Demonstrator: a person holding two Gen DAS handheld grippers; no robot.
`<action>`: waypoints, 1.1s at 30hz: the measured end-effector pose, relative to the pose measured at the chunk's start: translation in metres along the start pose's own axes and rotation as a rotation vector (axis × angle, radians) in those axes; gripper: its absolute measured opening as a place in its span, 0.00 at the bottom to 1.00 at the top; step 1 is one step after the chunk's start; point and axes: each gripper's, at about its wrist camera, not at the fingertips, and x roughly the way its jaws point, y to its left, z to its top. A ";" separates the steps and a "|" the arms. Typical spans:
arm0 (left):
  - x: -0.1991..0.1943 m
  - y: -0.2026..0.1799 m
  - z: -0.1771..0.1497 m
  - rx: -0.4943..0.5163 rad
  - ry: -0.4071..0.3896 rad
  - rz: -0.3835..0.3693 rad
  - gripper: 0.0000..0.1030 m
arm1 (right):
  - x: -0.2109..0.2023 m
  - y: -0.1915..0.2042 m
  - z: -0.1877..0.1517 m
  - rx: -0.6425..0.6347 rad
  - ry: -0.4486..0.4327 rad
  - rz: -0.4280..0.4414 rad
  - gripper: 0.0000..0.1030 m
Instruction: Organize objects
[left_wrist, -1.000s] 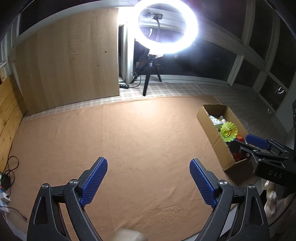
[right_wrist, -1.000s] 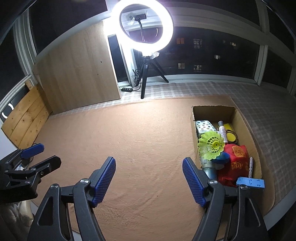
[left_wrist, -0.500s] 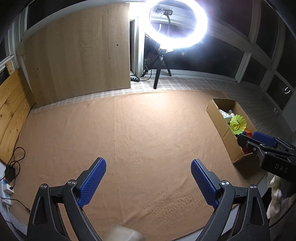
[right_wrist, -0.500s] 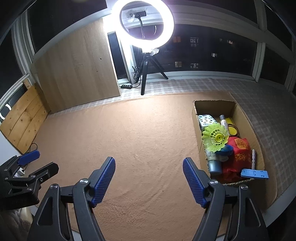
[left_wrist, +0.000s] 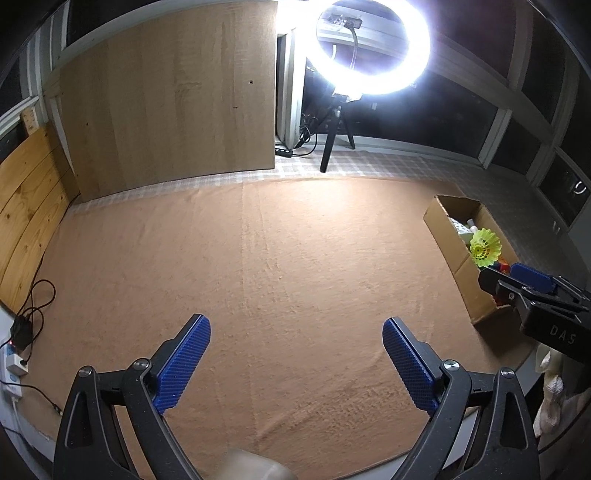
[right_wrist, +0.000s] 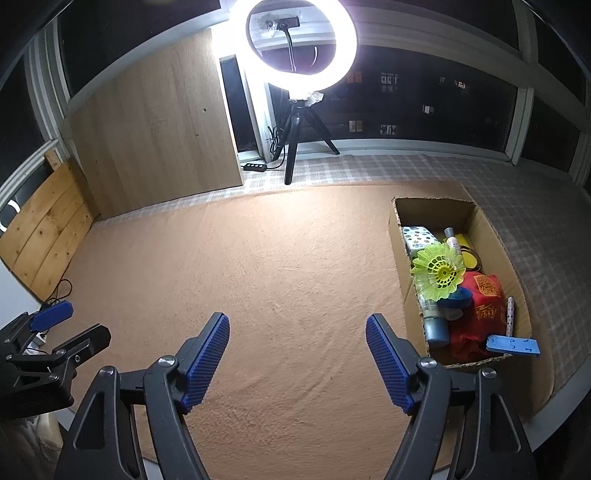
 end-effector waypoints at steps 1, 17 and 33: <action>0.000 0.001 0.000 -0.003 0.001 0.000 0.94 | 0.000 0.001 0.000 -0.001 -0.001 -0.002 0.71; 0.007 0.002 0.000 -0.013 0.015 -0.002 0.95 | 0.003 -0.002 0.001 -0.001 0.002 -0.040 0.71; 0.010 0.003 0.002 -0.014 0.017 -0.003 0.95 | 0.006 -0.002 0.004 -0.010 0.000 -0.059 0.71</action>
